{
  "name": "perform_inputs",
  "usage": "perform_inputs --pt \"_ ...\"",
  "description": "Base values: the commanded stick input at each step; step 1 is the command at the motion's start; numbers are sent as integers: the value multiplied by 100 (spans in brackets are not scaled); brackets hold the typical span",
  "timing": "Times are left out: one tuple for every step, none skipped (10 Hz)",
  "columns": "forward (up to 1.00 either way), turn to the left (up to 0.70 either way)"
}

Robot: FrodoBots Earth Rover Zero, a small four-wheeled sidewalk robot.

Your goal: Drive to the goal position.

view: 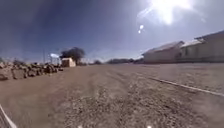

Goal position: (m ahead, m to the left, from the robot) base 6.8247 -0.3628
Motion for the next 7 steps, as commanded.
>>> perform_inputs --pt "70 29" --pt "70 33" --pt "70 33" --pt "70 29" --pt "70 24" --pt "70 13" --pt "70 2"
